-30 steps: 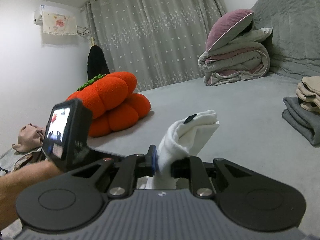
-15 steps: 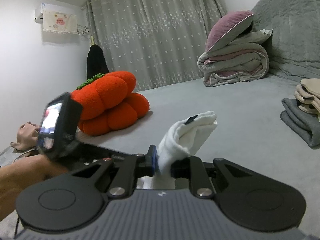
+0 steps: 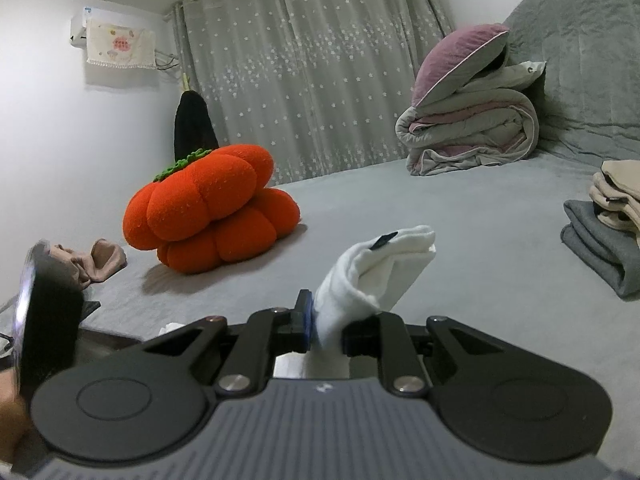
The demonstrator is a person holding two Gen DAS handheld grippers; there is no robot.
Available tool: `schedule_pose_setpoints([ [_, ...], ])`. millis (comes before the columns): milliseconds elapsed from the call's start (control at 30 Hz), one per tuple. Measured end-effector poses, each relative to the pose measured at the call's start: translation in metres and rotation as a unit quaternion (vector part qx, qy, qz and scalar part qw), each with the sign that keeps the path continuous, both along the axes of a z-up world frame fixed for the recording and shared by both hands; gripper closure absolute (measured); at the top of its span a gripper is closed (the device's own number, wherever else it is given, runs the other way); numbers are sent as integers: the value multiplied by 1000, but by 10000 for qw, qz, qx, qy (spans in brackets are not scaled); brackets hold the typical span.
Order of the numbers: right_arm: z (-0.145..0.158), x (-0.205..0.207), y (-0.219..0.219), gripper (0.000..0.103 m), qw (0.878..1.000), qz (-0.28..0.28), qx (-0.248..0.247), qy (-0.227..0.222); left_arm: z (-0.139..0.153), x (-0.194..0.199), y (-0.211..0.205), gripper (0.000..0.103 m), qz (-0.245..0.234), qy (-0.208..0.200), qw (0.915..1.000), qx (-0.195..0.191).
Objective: Fold clothes
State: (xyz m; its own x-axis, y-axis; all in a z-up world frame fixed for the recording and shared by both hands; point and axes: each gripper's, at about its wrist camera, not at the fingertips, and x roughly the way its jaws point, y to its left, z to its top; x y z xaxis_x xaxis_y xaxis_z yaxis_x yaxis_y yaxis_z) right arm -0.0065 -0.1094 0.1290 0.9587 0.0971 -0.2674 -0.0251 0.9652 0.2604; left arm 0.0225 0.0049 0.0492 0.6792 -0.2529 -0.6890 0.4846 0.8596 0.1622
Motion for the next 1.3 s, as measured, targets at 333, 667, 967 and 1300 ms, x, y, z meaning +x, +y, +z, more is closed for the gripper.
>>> schedule_pose_setpoints([
  [333, -1, -1, 1, 85, 10000, -25, -18, 21, -6, -8, 10, 34, -40, 134, 9991, -390],
  [667, 7, -3, 15, 85, 9988, -35, -475, -71, 28, -3, 89, 33, 187, 612, 9796, -1903],
  [967, 18, -3, 106, 86, 9764, 706, -1995, -439, 40, 11, 216, 35, 1364, 811, 9109, -3808],
  [1300, -29, 33, 209, 87, 9352, 1265, -3278, 437, 22, 23, 230, 35, 1468, 1164, 8809, -4347],
])
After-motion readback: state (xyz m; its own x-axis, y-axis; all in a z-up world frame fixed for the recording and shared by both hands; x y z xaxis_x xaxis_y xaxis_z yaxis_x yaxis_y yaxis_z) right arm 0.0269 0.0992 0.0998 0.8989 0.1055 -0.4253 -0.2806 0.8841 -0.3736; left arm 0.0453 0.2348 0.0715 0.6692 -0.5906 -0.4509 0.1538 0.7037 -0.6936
